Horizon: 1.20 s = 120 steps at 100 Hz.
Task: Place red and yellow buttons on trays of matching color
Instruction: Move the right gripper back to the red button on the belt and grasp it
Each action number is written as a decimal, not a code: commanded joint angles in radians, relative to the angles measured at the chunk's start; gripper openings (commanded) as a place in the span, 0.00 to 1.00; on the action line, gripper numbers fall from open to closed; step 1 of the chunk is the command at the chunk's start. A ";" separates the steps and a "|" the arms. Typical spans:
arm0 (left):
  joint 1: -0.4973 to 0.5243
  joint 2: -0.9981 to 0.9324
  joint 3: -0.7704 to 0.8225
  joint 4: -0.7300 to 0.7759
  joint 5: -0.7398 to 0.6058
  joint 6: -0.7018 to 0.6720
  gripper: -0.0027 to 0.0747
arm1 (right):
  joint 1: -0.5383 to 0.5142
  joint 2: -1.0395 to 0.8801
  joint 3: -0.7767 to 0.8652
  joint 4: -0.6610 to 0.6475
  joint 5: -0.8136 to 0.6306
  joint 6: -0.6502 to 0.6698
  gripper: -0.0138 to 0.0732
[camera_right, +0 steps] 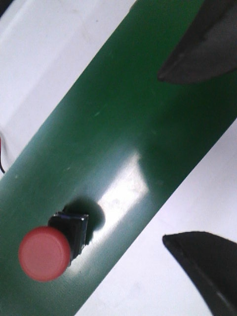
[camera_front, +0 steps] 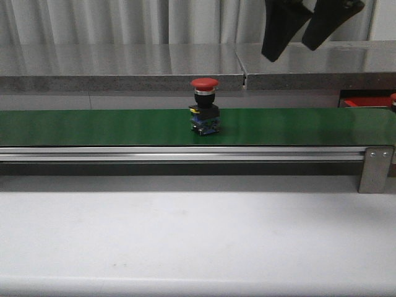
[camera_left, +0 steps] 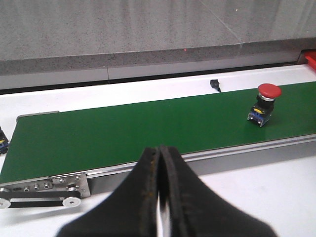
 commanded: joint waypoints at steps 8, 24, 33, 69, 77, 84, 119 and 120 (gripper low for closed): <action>-0.008 0.008 -0.027 -0.023 -0.073 0.002 0.01 | 0.017 0.002 -0.039 0.075 -0.030 -0.138 0.85; -0.008 0.008 -0.027 -0.023 -0.073 0.002 0.01 | 0.017 0.044 -0.039 0.123 -0.053 -0.209 0.85; -0.008 0.008 -0.027 -0.023 -0.073 0.002 0.01 | 0.017 0.060 -0.039 0.149 -0.084 -0.226 0.85; -0.008 0.008 -0.027 -0.023 -0.073 0.002 0.01 | 0.017 0.125 -0.039 0.276 -0.165 -0.318 0.85; -0.008 0.008 -0.027 -0.023 -0.073 0.002 0.01 | 0.017 0.134 -0.039 0.288 -0.193 -0.318 0.85; -0.008 0.008 -0.027 -0.023 -0.073 0.002 0.01 | 0.017 0.138 -0.039 0.292 -0.211 -0.318 0.85; -0.008 0.008 -0.027 -0.023 -0.073 0.002 0.01 | 0.017 0.141 -0.039 0.295 -0.243 -0.318 0.49; -0.008 0.008 -0.027 -0.023 -0.073 0.002 0.01 | 0.017 0.141 -0.039 0.295 -0.243 -0.318 0.46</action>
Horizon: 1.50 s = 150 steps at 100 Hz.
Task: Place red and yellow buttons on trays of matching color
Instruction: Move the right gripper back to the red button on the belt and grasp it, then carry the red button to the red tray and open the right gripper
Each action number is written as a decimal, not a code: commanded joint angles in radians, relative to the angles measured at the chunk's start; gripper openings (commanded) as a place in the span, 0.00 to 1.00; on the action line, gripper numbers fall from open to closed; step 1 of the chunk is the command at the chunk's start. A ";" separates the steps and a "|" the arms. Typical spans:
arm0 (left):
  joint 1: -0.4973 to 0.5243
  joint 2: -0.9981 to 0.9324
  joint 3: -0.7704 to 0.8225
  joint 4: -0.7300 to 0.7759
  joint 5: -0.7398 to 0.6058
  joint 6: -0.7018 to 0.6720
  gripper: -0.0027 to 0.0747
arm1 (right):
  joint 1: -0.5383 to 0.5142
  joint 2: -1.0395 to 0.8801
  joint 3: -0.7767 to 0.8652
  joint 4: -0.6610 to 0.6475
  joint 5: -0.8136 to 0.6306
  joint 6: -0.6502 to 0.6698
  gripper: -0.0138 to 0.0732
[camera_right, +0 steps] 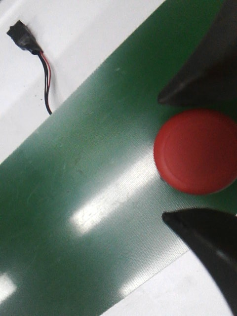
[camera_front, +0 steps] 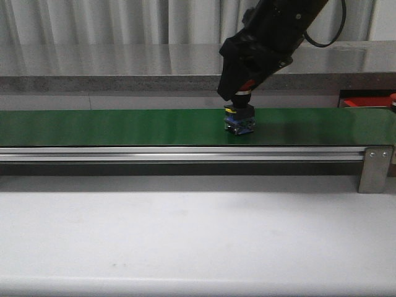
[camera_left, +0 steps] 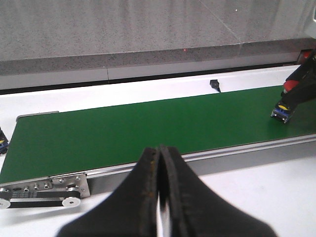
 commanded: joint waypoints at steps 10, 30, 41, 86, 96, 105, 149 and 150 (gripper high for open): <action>-0.008 0.008 -0.027 -0.023 -0.073 0.000 0.01 | -0.001 -0.052 -0.033 0.029 -0.042 -0.011 0.27; -0.008 0.008 -0.027 -0.023 -0.073 0.000 0.01 | -0.007 -0.084 -0.033 0.019 -0.048 0.021 0.21; -0.008 0.008 -0.027 -0.023 -0.073 0.000 0.01 | -0.024 -0.126 -0.033 -0.031 -0.057 0.096 0.21; -0.008 0.008 -0.027 -0.023 -0.073 0.000 0.01 | -0.264 -0.260 -0.032 -0.312 0.000 0.412 0.21; -0.008 0.008 -0.027 -0.023 -0.073 0.000 0.01 | -0.337 -0.260 -0.032 -0.316 0.004 0.412 0.21; -0.008 0.008 -0.027 -0.023 -0.073 0.000 0.01 | -0.396 -0.254 -0.032 -0.315 0.003 0.412 0.21; -0.008 0.008 -0.027 -0.023 -0.073 0.000 0.01 | -0.525 -0.106 -0.031 -0.287 -0.106 0.443 0.21; -0.008 0.008 -0.027 -0.023 -0.073 0.000 0.01 | -0.526 -0.100 -0.031 -0.287 -0.113 0.446 0.21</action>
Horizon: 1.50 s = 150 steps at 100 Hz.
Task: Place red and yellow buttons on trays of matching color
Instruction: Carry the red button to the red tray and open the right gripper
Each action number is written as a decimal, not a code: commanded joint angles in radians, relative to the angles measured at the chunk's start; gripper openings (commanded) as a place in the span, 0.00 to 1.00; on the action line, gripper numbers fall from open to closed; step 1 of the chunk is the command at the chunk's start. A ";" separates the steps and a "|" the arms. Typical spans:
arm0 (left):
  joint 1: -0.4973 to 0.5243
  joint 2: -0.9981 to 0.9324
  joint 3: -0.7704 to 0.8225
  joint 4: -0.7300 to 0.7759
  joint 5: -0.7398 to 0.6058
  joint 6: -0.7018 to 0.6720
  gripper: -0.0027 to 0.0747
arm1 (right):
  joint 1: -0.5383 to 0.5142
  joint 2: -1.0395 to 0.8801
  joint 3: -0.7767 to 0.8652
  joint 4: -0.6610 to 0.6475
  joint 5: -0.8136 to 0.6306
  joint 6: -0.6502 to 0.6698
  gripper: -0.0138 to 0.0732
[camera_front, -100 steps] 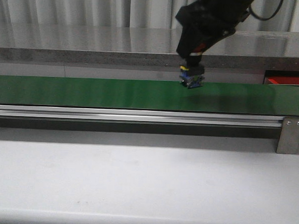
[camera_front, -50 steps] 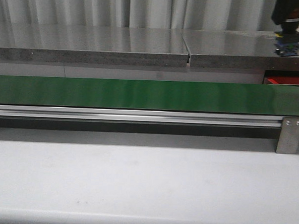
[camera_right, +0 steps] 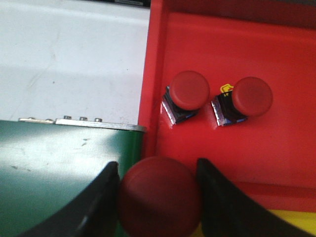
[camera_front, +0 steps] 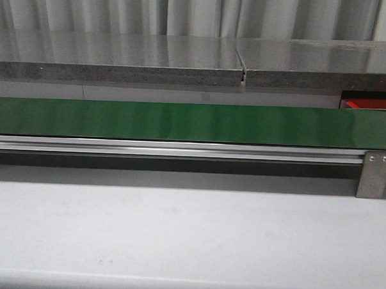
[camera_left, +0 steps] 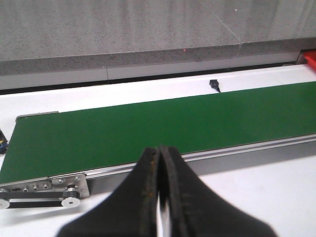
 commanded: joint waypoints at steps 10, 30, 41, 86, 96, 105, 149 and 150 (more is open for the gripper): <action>-0.008 0.008 -0.027 -0.023 -0.073 0.000 0.01 | -0.023 0.021 -0.031 0.017 -0.145 0.051 0.21; -0.008 0.008 -0.027 -0.023 -0.073 0.000 0.01 | -0.035 0.078 -0.031 0.017 -0.191 0.061 0.21; -0.008 0.008 -0.027 -0.023 -0.073 0.000 0.01 | -0.040 0.103 -0.031 0.017 -0.215 0.067 0.21; -0.008 0.008 -0.027 -0.023 -0.073 0.000 0.01 | -0.040 0.176 -0.031 0.045 -0.252 0.077 0.21; -0.008 0.008 -0.027 -0.023 -0.073 0.000 0.01 | -0.040 0.182 -0.031 0.049 -0.247 0.077 0.28; -0.008 0.008 -0.027 -0.023 -0.073 0.000 0.01 | -0.040 0.182 -0.031 0.049 -0.247 0.077 0.50; -0.008 0.008 -0.027 -0.023 -0.073 0.000 0.01 | -0.040 0.089 -0.031 0.048 -0.205 0.077 0.78; -0.008 0.008 -0.027 -0.023 -0.073 0.000 0.01 | -0.040 0.086 -0.031 0.047 -0.202 0.077 0.78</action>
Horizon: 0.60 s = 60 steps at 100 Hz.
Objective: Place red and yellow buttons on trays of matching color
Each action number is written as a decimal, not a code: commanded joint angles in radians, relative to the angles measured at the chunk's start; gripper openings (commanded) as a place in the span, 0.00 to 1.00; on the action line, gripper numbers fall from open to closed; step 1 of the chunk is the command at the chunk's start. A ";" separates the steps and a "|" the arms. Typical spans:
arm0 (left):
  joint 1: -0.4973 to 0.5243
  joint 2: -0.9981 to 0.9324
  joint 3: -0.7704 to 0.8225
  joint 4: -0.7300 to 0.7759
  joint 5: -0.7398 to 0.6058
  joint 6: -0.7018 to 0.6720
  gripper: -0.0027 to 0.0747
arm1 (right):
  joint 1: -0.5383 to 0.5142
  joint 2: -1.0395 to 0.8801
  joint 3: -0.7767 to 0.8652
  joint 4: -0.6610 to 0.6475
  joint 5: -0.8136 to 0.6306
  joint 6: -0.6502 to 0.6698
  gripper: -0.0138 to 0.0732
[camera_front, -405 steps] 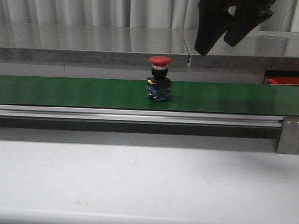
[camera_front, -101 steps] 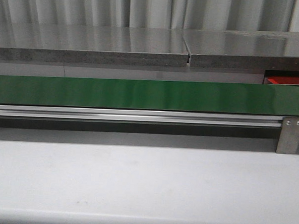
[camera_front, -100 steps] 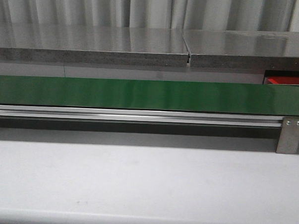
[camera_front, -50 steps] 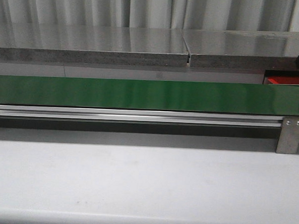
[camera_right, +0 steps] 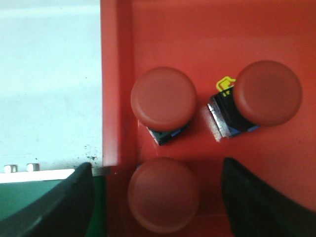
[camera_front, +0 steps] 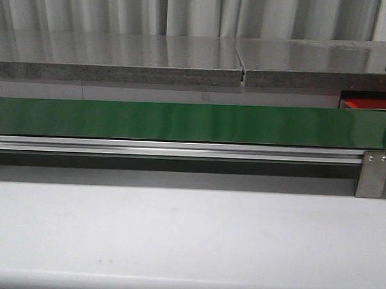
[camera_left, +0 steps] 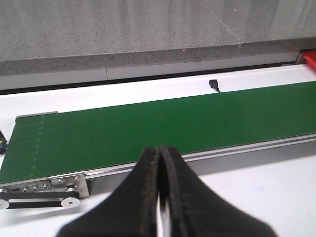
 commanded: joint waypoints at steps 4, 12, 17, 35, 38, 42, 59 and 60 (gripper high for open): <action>-0.008 0.008 -0.027 -0.023 -0.073 0.000 0.01 | 0.000 -0.120 -0.030 0.009 -0.015 0.000 0.78; -0.008 0.008 -0.027 -0.023 -0.073 0.000 0.01 | 0.004 -0.156 -0.029 0.005 0.003 0.000 0.75; -0.008 0.008 -0.027 -0.023 -0.073 0.000 0.01 | 0.011 -0.180 -0.029 -0.001 0.019 0.000 0.71; -0.008 0.008 -0.027 -0.023 -0.073 0.000 0.01 | 0.034 -0.276 -0.026 -0.036 0.084 0.000 0.37; -0.008 0.008 -0.027 -0.023 -0.073 0.000 0.01 | 0.038 -0.293 -0.018 -0.036 0.086 0.000 0.29; -0.008 0.008 -0.027 -0.023 -0.073 0.000 0.01 | 0.044 -0.323 0.001 -0.036 0.078 0.000 0.22; -0.008 0.008 -0.027 -0.023 -0.073 0.000 0.01 | 0.051 -0.469 0.141 -0.036 0.008 0.000 0.03; -0.008 0.008 -0.027 -0.023 -0.073 0.000 0.01 | 0.051 -0.483 0.154 -0.036 0.005 0.000 0.03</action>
